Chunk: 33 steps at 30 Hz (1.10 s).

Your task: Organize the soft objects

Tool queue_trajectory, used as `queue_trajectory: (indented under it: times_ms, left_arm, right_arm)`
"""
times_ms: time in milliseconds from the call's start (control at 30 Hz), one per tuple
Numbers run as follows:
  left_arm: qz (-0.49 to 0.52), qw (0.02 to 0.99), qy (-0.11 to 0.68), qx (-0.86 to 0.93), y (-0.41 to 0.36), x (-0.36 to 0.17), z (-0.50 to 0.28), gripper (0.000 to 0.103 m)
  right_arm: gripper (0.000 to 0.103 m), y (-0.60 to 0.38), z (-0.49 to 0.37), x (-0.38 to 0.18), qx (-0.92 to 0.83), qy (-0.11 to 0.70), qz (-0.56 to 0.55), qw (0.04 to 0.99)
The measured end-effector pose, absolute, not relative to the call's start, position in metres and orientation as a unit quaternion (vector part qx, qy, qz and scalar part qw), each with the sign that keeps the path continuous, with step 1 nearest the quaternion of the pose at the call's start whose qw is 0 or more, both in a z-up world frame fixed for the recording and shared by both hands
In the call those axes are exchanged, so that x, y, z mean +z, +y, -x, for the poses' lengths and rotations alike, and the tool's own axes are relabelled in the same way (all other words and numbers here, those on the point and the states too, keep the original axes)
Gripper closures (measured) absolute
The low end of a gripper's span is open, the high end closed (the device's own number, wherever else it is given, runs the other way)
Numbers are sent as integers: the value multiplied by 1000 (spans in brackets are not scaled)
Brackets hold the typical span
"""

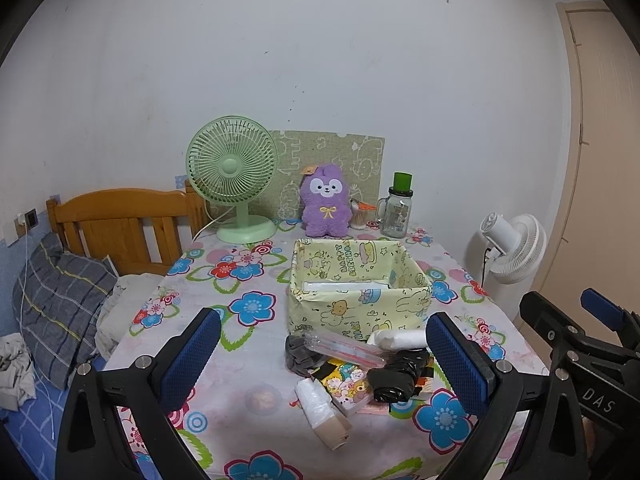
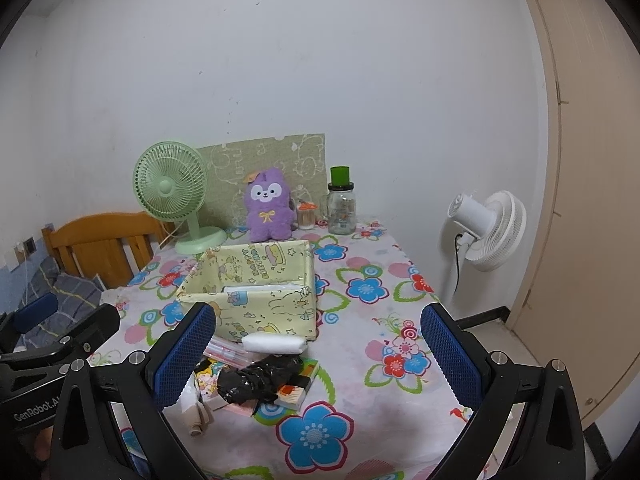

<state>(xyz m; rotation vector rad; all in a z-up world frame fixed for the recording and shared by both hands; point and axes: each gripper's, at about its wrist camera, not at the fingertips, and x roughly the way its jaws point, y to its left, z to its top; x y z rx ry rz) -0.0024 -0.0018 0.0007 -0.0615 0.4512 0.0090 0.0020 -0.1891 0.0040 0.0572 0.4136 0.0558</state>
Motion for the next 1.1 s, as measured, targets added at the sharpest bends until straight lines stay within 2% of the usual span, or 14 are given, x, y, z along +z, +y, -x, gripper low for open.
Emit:
queue_trajectory:
  times_ms: [567, 1100]
  left_arm:
    - [24, 974, 225, 9, -3, -4, 4, 0]
    - [23, 965, 262, 8, 2, -27, -22, 1]
  right_arm:
    - [0, -190, -4, 2, 31, 212, -38, 976]
    - [0, -183, -27, -13, 26, 236, -31, 971]
